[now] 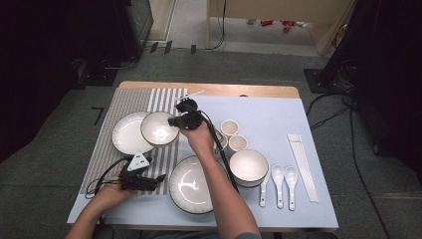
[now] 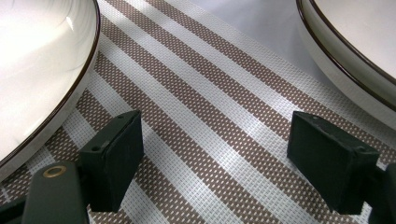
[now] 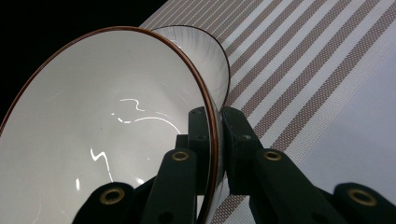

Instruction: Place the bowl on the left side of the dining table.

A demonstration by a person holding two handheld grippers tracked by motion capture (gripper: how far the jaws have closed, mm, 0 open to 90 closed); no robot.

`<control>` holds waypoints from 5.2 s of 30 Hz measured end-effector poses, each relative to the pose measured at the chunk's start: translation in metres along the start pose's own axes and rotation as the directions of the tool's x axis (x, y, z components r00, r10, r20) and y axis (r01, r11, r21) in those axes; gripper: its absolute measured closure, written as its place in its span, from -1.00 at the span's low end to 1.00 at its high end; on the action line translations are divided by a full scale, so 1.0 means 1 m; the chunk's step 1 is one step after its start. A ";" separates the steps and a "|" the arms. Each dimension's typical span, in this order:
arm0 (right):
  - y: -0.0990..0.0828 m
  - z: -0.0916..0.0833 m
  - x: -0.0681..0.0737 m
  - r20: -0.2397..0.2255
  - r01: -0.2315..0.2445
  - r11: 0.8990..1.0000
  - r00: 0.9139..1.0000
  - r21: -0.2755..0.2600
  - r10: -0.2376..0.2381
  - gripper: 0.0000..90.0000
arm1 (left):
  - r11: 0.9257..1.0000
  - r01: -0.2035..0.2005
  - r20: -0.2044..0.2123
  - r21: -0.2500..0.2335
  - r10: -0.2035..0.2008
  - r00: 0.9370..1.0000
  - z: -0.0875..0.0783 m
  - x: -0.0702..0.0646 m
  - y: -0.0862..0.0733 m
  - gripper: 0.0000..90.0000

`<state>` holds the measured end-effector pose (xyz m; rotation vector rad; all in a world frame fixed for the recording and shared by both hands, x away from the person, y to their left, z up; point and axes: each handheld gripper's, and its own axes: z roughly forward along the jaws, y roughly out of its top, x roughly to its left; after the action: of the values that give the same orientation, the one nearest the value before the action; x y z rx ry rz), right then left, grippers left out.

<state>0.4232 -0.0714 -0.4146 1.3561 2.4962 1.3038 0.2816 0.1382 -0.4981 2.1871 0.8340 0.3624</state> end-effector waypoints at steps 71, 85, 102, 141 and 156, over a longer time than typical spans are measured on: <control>0.021 0.031 -0.009 0.028 -0.013 1.000 1.000 0.008 0.013 0.85 | 1.000 0.002 0.001 0.000 -0.002 1.000 0.000 0.000 0.000 -0.58; 0.025 0.039 -0.010 0.029 -0.022 1.000 0.999 0.018 0.021 0.85 | 1.000 0.003 0.002 -0.001 -0.003 1.000 0.000 0.000 0.000 -0.58; 0.025 0.050 -0.005 0.022 -0.021 0.999 1.000 0.033 0.020 0.85 | 1.000 0.003 0.002 0.001 -0.003 1.000 0.000 0.000 0.000 -0.58; 0.021 0.073 -0.006 0.030 -0.047 0.997 0.999 0.061 0.045 0.84 | 1.000 0.002 0.001 0.001 -0.002 1.000 0.000 0.000 0.000 -0.58; 0.018 0.082 -0.002 0.038 -0.047 0.997 0.998 0.053 0.045 0.81 | 1.000 0.004 0.002 0.001 -0.004 1.000 0.000 0.000 0.000 -0.58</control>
<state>0.4671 -0.0138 -0.4564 1.4437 2.5078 1.2166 0.2817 0.1384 -0.4982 2.1860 0.8369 0.3577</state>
